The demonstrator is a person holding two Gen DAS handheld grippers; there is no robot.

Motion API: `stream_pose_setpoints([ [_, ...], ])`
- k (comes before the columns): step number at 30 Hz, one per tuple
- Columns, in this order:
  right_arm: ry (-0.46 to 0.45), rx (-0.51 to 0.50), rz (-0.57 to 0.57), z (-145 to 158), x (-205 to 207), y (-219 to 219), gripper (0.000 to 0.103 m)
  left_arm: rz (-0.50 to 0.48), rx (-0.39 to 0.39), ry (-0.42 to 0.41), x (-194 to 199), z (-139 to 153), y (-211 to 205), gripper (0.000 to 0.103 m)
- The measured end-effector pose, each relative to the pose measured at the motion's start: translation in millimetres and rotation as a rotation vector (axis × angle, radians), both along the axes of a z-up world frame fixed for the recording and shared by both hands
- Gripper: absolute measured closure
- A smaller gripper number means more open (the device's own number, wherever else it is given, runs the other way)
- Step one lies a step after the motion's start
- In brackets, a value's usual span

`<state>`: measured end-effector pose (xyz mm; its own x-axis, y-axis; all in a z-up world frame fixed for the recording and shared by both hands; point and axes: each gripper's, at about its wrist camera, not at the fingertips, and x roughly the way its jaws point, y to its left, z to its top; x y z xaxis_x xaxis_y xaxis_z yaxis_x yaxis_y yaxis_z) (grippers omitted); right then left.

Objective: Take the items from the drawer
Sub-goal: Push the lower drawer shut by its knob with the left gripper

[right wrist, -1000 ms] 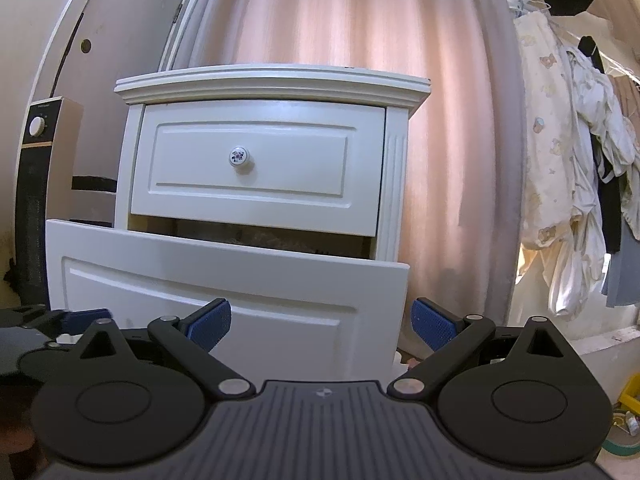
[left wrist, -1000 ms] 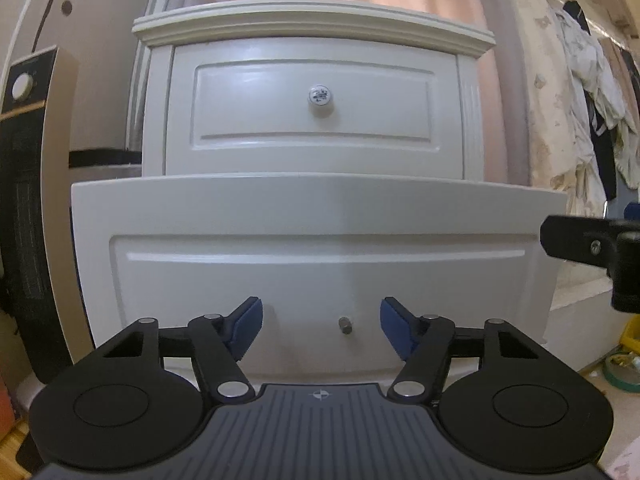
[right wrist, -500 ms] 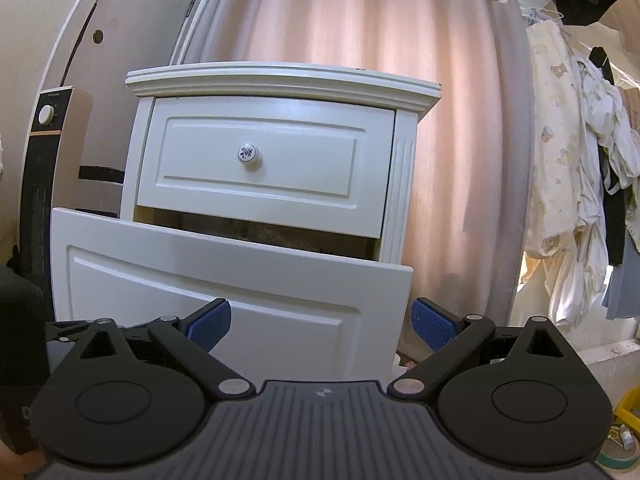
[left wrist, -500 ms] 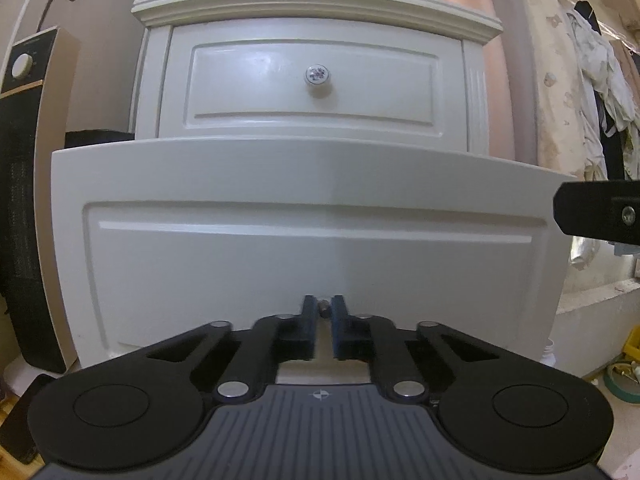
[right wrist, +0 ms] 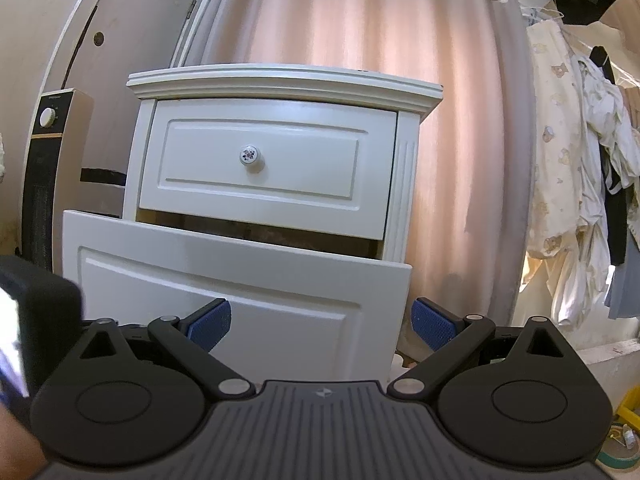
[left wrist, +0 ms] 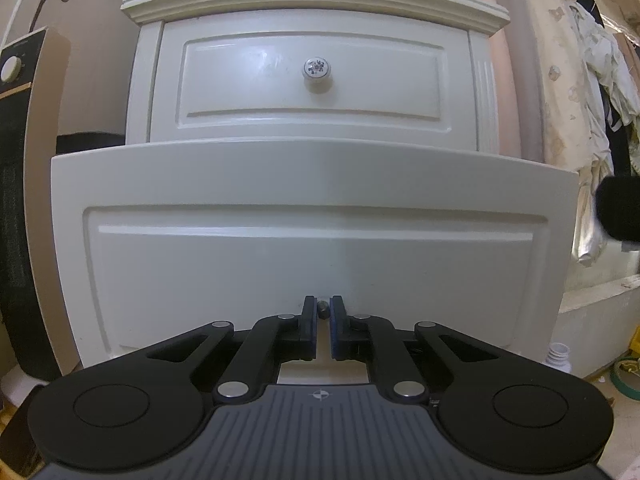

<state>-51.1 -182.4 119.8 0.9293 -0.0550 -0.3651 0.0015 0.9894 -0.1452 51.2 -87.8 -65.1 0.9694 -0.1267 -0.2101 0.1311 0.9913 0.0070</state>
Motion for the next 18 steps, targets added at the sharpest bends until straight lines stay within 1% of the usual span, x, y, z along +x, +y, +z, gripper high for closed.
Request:
stream_pose_setpoints([
  [8, -0.020, 0.011, -0.013, 5, 0, -5, 0.000, 0.023, 0.018, 0.002, 39, 0, -15, 0.097],
  [13, -0.015, 0.007, -0.013, 4, 4, -7, 0.000, 0.045, 0.029, 0.007, 67, -1, -22, 0.097],
  [18, -0.016, -0.005, -0.006, 2, 9, -7, 0.000, 0.048, 0.017, 0.017, 92, -2, -23, 0.097],
])
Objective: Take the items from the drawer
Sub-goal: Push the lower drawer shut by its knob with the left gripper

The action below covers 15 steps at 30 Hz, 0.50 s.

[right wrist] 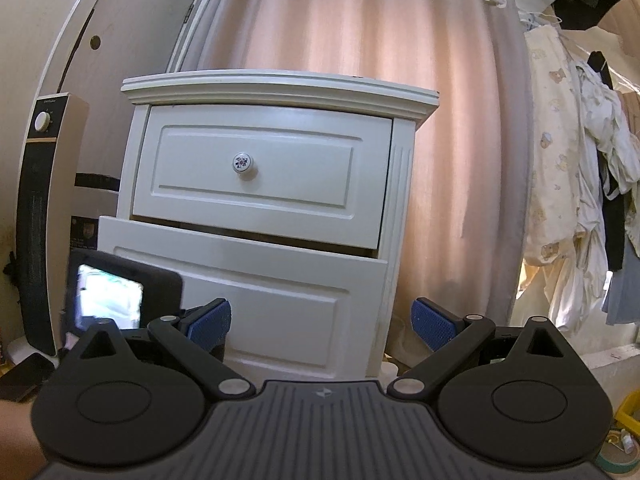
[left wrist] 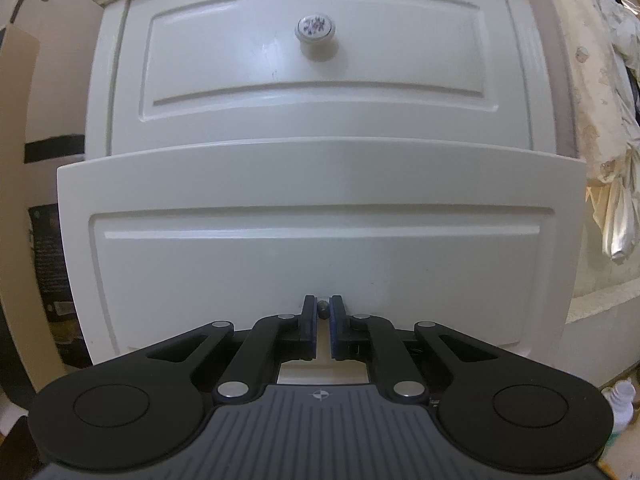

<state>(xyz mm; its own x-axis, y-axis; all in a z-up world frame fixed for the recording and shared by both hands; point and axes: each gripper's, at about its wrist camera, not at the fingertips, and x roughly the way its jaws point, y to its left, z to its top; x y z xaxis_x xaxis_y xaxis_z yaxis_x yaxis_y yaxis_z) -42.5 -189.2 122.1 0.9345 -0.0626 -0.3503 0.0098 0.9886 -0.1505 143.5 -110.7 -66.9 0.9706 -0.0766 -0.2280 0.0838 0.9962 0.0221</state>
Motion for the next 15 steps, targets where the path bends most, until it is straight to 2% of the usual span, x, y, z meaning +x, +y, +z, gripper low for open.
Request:
stream_pose_setpoints([
  [7, 0.022, 0.012, -0.001, -7, 11, -5, 0.000, 0.007, 0.031, 0.022, 31, -7, -6, 0.097],
  [15, 0.038, 0.019, -0.013, -12, 18, -10, 0.000, 0.017, 0.005, 0.046, 47, -6, -8, 0.098],
])
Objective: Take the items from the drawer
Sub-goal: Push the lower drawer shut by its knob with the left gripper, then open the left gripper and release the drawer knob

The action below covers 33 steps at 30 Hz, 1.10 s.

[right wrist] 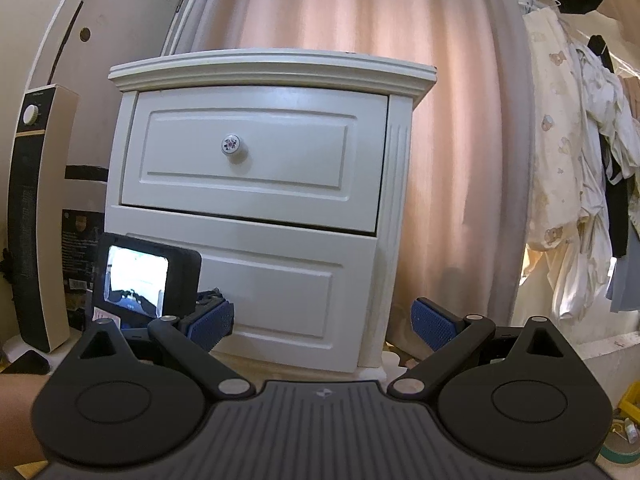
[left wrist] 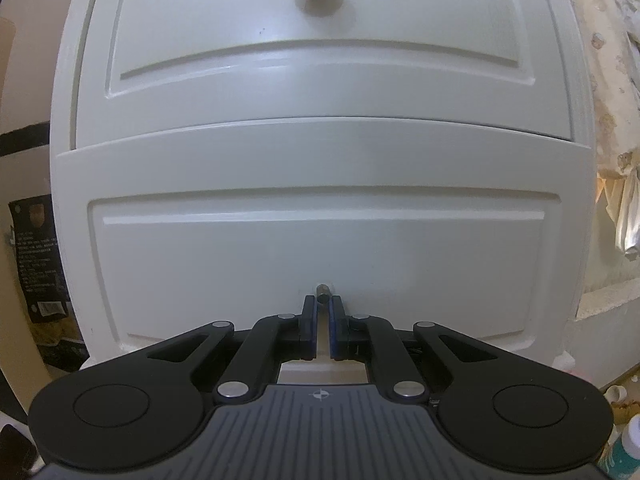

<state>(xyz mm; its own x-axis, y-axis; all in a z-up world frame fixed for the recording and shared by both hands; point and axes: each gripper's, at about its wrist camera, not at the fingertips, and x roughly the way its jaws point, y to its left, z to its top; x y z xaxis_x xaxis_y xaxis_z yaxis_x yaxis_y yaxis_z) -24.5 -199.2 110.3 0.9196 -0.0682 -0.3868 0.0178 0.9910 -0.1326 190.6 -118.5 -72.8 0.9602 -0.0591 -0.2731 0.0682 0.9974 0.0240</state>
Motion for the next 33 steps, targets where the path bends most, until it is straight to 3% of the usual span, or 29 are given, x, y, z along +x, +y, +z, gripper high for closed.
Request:
stream_pose_setpoints([
  [26, -0.002, 0.017, 0.011, 2, 2, -2, 0.000, 0.006, 0.003, -0.008, -3, 1, -1, 0.098],
  [29, -0.002, 0.014, 0.013, 1, 2, -1, 0.000, -0.017, 0.016, -0.026, -8, 1, -2, 0.085],
  [31, -0.001, 0.012, 0.013, 1, 2, -2, 0.000, -0.022, 0.030, -0.048, -13, 2, -5, 0.059],
  [33, -0.003, 0.011, 0.013, 1, 2, -2, 0.000, -0.022, 0.029, -0.068, -17, 3, -5, 0.053],
])
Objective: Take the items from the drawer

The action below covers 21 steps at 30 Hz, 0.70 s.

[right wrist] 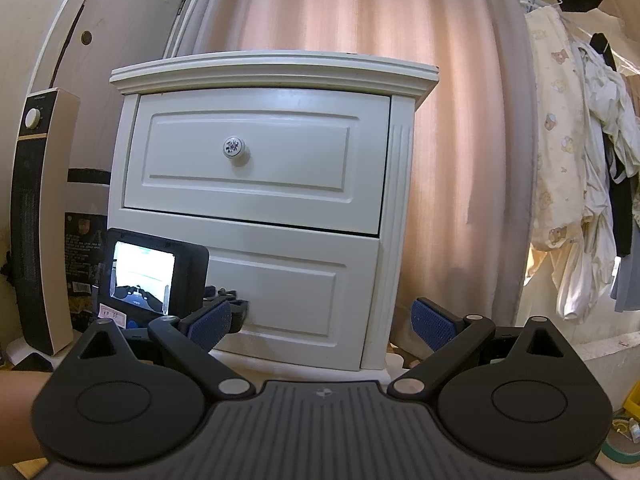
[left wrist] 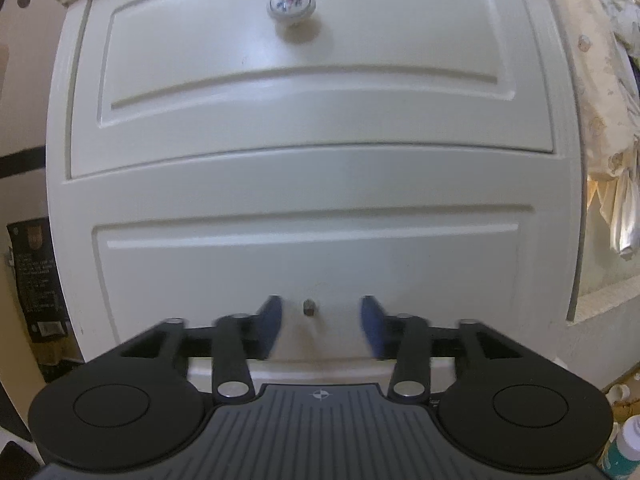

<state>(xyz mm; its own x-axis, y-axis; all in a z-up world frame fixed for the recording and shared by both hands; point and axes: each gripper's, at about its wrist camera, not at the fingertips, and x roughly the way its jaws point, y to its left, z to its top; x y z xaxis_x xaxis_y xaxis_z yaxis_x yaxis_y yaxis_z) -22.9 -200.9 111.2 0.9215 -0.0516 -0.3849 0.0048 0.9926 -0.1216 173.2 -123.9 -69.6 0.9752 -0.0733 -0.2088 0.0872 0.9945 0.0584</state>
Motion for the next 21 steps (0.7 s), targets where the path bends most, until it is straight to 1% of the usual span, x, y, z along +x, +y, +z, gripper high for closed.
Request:
stream_pose_setpoints([
  [2, -0.004, 0.000, 0.000, 1, -1, 0, 0.000, -0.004, 0.001, -0.011, -3, 2, 0, 0.048],
  [6, -0.006, -0.001, 0.000, 1, -2, 0, 0.000, -0.013, -0.005, -0.008, -6, 3, 1, 0.045],
  [8, -0.007, 0.002, 0.000, 1, -3, 0, 0.000, -0.012, -0.010, -0.013, -8, 3, 2, 0.037],
  [10, -0.011, 0.008, 0.003, 2, -5, 0, 0.000, -0.006, -0.003, -0.019, -11, 2, 2, 0.021],
  [12, -0.015, 0.009, 0.007, 2, -6, 0, 0.000, -0.005, -0.009, -0.021, -15, 7, 6, 0.013],
  [14, -0.014, 0.011, 0.010, 1, -6, 0, 0.000, -0.005, -0.024, -0.032, -16, 8, 14, 0.007],
  [15, -0.012, 0.013, 0.010, 1, -6, -1, 0.000, -0.003, -0.031, -0.039, -17, 8, 19, 0.000],
  [17, -0.010, 0.017, 0.010, 0, -5, -1, 0.000, 0.009, -0.040, -0.046, -24, 9, 25, 0.000],
  [21, -0.013, 0.022, 0.016, 1, -7, 0, 0.000, -0.003, -0.046, -0.015, -31, 14, 37, 0.000],
])
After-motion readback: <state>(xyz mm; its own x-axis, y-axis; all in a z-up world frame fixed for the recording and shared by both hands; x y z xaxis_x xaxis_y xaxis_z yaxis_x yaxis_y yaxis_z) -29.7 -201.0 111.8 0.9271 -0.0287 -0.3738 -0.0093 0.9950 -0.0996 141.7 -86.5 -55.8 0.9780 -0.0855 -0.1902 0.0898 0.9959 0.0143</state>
